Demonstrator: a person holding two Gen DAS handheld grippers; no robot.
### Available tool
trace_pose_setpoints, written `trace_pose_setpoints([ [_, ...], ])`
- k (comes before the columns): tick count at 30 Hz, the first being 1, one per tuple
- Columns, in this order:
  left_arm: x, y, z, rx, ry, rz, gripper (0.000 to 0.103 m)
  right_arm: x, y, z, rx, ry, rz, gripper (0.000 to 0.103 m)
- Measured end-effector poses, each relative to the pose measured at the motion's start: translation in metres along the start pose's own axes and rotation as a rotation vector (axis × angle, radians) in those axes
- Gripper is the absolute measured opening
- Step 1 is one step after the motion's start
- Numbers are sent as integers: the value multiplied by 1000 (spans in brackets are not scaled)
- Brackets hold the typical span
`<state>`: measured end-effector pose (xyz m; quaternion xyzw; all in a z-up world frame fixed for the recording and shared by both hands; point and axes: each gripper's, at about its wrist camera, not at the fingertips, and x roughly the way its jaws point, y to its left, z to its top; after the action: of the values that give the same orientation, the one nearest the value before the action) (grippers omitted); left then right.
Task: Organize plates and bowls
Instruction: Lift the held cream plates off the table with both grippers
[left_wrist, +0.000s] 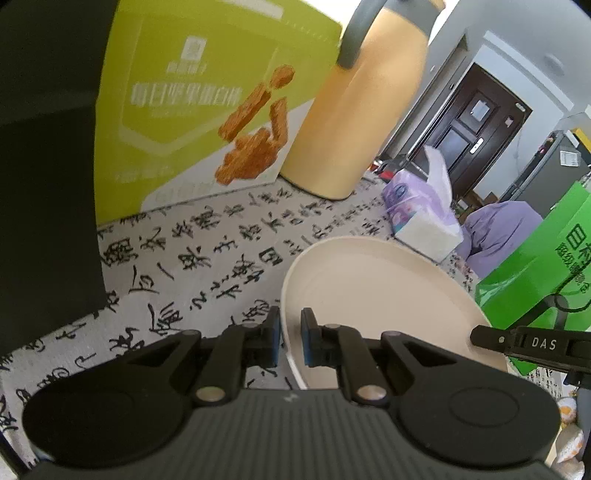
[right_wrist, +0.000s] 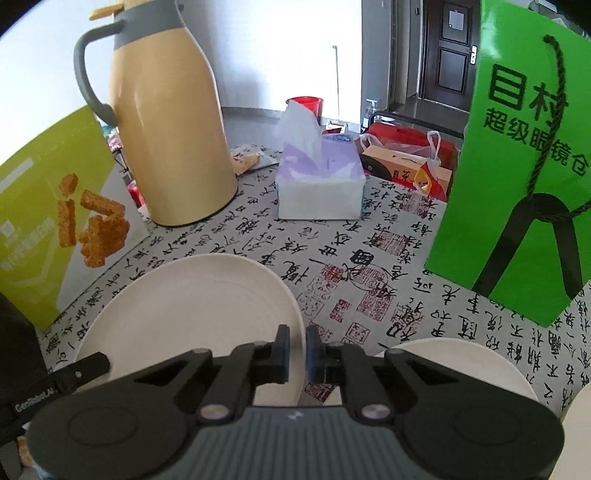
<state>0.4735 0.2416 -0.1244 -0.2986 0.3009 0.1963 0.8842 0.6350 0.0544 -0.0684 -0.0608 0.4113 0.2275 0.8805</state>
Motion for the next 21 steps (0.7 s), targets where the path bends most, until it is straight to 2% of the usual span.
trace_pose_setpoints([
  [13, -28, -9, 4, -6, -34, -72, 11, -51, -9, -4, 16, -106, 23, 9],
  [21, -46, -17, 4, 4, -50, -85, 11, -77, -12, -13, 12, -156, 29, 9],
])
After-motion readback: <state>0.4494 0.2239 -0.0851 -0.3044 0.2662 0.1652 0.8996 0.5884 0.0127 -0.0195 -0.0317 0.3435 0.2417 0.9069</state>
